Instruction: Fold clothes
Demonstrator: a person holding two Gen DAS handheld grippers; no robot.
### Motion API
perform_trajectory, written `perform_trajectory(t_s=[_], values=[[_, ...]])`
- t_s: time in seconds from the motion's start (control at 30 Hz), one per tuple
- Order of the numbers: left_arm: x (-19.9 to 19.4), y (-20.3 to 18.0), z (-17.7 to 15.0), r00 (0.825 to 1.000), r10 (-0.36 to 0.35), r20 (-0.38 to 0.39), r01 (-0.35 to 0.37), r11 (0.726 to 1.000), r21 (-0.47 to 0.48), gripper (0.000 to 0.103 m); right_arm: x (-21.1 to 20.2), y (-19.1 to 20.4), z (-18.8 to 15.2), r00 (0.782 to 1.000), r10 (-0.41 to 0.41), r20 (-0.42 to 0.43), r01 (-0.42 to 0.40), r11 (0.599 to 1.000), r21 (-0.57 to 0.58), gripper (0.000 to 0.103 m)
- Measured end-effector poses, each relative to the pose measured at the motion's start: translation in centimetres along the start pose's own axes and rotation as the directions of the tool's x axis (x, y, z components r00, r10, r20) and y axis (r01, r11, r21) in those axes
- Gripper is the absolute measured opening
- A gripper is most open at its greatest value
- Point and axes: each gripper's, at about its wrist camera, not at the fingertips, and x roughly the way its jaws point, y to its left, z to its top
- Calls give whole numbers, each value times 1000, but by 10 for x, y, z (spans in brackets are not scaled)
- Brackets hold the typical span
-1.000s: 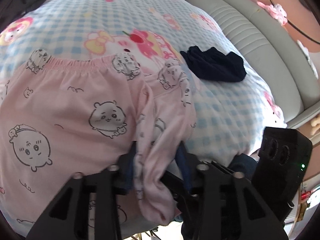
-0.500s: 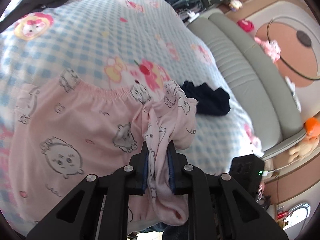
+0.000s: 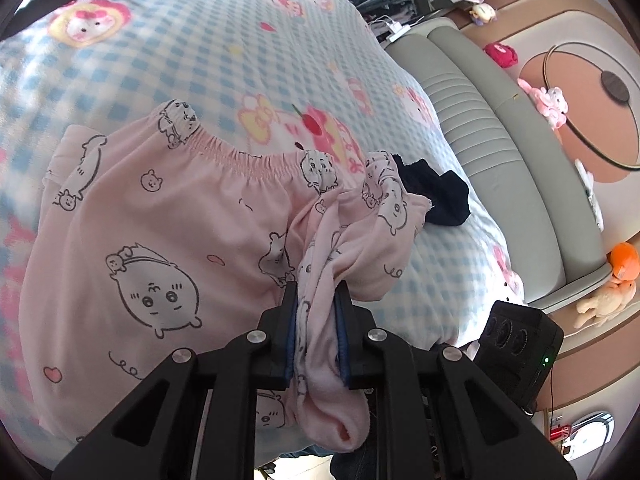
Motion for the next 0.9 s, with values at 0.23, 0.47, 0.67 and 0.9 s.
perform_trajectory(t_s=[0.23, 0.47, 0.67, 0.9], values=[[7, -5, -10, 1000, 4, -25, -3, 999, 33, 52, 3, -3, 1, 1000, 15, -3, -15, 1000, 16, 75], [10, -20, -15, 998, -23, -55, 28, 996, 87, 57, 7, -1, 1, 1000, 11, -6, -11, 1000, 21, 75], [6, -24, -14, 998, -39, -54, 44, 994, 98, 59, 8, -1, 2, 1000, 11, -2, -11, 1000, 27, 75], [0, -25, -15, 1000, -11, -3, 11, 993, 115, 40, 4, 1, 3, 999, 31, 31, -32, 999, 31, 75]])
